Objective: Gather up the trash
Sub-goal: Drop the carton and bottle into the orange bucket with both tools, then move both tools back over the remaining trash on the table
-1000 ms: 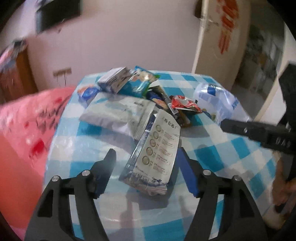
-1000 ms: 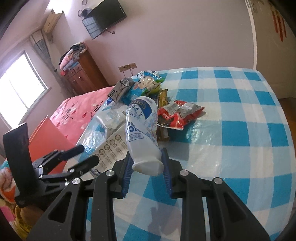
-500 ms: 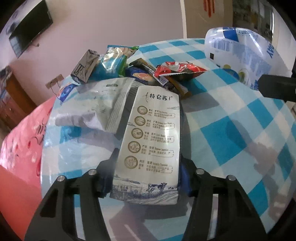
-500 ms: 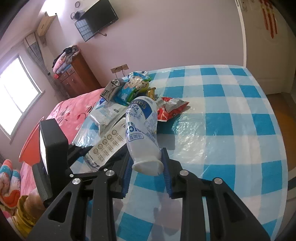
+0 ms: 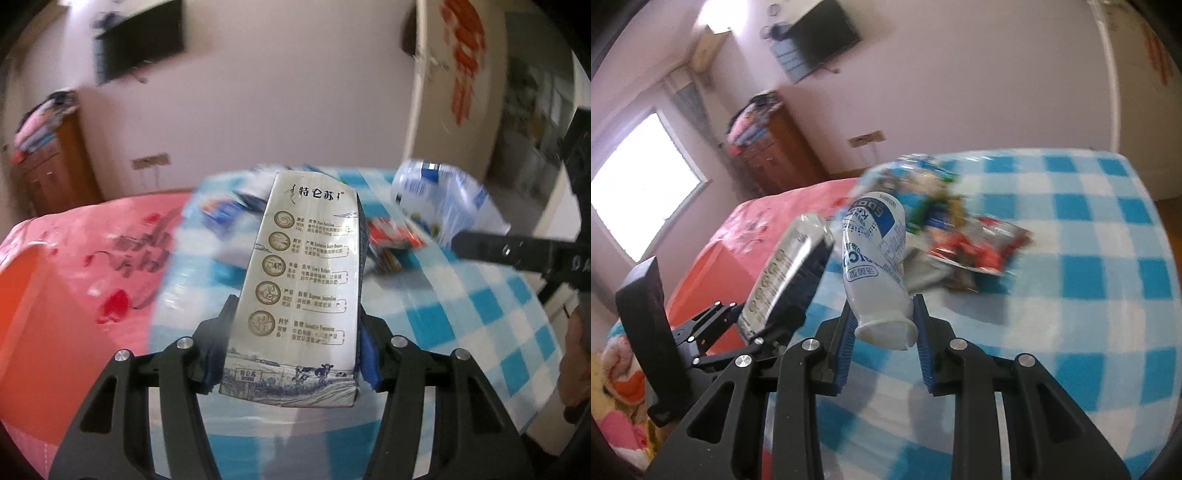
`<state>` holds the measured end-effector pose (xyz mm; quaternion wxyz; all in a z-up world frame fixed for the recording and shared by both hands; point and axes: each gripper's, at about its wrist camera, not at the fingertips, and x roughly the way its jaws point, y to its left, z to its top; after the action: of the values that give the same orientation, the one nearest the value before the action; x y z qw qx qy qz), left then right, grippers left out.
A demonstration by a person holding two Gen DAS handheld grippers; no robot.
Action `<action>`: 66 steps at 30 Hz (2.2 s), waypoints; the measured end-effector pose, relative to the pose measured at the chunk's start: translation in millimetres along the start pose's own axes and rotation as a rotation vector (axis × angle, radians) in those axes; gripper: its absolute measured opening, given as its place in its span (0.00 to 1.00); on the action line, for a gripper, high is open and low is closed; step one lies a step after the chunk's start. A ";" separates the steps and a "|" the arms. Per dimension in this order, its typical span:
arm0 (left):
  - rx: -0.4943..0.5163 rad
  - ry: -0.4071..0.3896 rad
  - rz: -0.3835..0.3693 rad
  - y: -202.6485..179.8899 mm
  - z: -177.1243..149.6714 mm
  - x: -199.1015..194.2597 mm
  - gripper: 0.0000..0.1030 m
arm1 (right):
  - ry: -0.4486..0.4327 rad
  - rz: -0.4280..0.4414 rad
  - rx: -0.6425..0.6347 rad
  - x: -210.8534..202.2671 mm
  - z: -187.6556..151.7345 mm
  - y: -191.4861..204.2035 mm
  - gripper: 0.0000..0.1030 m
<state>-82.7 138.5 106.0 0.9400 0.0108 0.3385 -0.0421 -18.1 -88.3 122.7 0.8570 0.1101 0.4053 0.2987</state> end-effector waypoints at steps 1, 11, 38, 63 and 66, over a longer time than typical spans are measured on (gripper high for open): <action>-0.018 -0.019 0.017 9.1 3.0 -9.4 0.56 | 0.009 0.030 -0.024 4.6 7.5 13.9 0.30; -0.238 -0.127 0.341 127.5 9.2 -77.1 0.57 | 0.139 0.333 -0.285 70.2 68.8 182.0 0.30; -0.402 -0.109 0.569 203.9 -24.3 -96.9 0.83 | 0.139 0.319 -0.259 134.6 55.1 217.3 0.84; -0.176 -0.125 0.256 68.7 -7.4 -83.3 0.91 | -0.072 -0.040 -0.003 26.6 -35.2 31.3 0.90; -0.165 -0.092 0.207 55.4 -7.3 -69.8 0.91 | -0.088 -0.065 0.026 18.6 -42.5 12.6 0.90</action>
<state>-136.1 199.1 144.4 0.9516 -0.0337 0.2942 0.0825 -46.6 -69.3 88.9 0.8816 0.1209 0.3745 0.2604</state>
